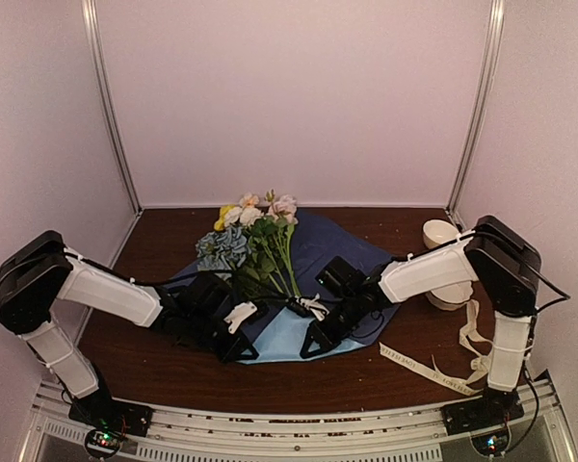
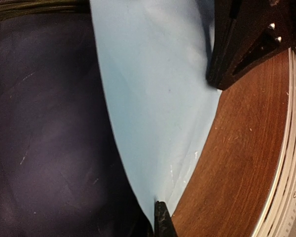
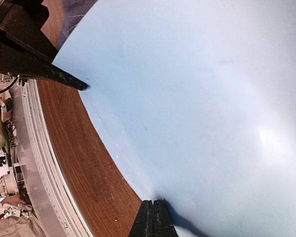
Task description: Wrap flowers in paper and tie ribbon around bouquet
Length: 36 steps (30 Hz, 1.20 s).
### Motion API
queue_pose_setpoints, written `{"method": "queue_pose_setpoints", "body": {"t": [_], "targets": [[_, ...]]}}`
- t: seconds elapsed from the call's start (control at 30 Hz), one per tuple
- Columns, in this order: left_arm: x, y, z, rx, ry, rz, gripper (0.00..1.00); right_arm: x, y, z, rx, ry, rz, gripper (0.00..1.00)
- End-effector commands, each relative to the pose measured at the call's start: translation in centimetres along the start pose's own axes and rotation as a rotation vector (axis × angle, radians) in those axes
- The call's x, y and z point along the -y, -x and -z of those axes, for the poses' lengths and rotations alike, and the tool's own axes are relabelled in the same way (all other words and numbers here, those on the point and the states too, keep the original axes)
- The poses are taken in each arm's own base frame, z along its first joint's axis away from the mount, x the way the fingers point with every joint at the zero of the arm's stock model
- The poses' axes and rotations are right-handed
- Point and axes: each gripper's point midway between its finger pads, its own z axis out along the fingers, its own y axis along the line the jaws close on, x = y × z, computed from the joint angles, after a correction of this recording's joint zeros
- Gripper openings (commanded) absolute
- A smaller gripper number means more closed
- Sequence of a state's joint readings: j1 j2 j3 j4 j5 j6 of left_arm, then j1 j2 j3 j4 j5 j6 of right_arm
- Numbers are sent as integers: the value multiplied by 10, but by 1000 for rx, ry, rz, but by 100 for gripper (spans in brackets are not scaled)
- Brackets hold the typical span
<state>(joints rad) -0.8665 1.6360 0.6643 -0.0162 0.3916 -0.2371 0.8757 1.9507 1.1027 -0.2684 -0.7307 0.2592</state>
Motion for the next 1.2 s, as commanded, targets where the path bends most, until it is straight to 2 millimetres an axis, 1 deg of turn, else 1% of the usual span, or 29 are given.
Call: {"method": "queue_pose_setpoints", "body": {"t": [0.0,0.1,0.2,0.3,0.47,0.6,0.63,0.7,0.77,0.8,0.87,0.93,0.97,1.0,1.07,1.1,1.13,1.17], "targets": [[-24,-61,-10,-205,63,91,0,39,-18,17,-15,-137,-63,0],[-25,-63,-11,-213,49,106,0,58,-41,30,-16,-166,-127,0],[-25,-63,-11,-216,45,113,0,70,-61,43,-14,-187,-174,0],[-25,-65,-12,-225,39,126,0,80,-75,57,-7,-215,-223,0],[-26,-66,-13,-231,32,135,0,98,-92,78,8,-274,-306,0],[-26,-66,-13,-233,32,138,0,103,-112,90,-36,-345,-323,0],[-25,-67,-13,-234,30,138,0,104,-114,94,-36,-360,-322,0],[-25,-66,-13,-234,29,139,0,101,-108,103,-16,-380,-309,0],[-25,-66,-14,-235,27,140,0,88,-89,115,28,-371,-271,0],[-25,-67,-14,-238,28,140,0,78,-76,121,53,-363,-236,0],[-25,-67,-14,-239,26,143,0,50,-49,130,98,-332,-134,0],[-25,-67,-14,-242,25,143,0,13,-24,128,127,-264,-27,0],[-25,-67,-14,-243,25,144,0,-6,-11,123,147,-214,26,0],[-25,-66,-14,-242,23,142,0,-23,-2,115,152,-160,66,0],[-25,-66,-15,-245,24,142,0,-51,10,94,132,-51,109,0],[-25,-67,-15,-247,24,143,0,-55,12,77,103,-11,99,0],[-25,-66,-15,-246,23,144,0,-63,19,68,97,34,101,0],[-25,-67,-15,-250,24,145,0,-61,22,56,88,52,85,0]]}}
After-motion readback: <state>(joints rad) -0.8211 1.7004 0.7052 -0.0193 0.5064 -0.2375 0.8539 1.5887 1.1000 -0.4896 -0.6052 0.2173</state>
